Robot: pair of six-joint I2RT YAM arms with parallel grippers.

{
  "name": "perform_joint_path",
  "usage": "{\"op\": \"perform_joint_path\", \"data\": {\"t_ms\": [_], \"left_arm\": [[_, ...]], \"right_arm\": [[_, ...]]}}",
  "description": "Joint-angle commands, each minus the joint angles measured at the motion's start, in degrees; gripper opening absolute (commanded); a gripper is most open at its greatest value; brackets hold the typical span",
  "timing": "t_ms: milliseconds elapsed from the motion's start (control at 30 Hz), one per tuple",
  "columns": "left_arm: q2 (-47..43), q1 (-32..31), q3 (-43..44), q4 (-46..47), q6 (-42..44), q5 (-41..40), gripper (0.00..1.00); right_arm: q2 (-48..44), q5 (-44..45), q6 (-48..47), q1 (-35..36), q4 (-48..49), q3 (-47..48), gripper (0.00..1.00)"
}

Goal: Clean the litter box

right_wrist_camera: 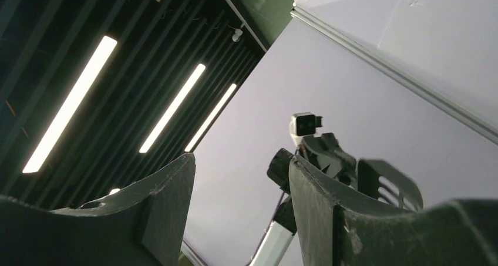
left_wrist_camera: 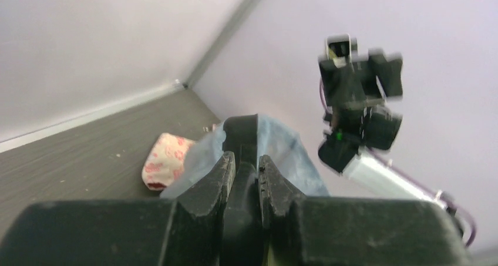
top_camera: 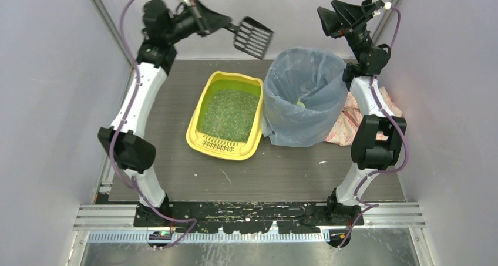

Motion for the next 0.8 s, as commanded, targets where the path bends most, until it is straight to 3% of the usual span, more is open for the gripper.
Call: {"op": "perform_joint_path", "data": {"t_ms": [0, 100, 233, 400, 600, 767], "left_arm": [[-6.7, 8.7, -15.3, 28.2, -25.2, -1.4, 0.0], [-9.5, 12.0, -24.9, 30.7, -26.3, -2.6, 0.0], [-12.8, 12.3, -32.0, 18.1, -14.6, -5.0, 0.0], [-13.8, 11.9, -40.7, 11.4, -7.2, -9.6, 0.0], [-10.0, 10.4, -44.4, 6.1, -1.4, -9.3, 0.0], [-5.9, 9.5, -42.0, 2.7, -0.9, -6.5, 0.0]], "right_arm": [[-0.8, -0.6, 3.1, 0.8, 3.5, 1.1, 0.65], [-1.2, -2.0, 2.6, 1.4, 2.7, 0.5, 0.65], [-3.1, -3.3, 0.1, 2.0, -0.2, -1.8, 0.65], [-5.2, -3.5, -2.0, 2.0, -2.1, -4.0, 0.65], [-8.1, -3.7, -4.0, 2.0, -3.3, -7.9, 0.65], [-11.0, -3.9, -5.9, 2.0, -4.9, -10.8, 0.65]]}}
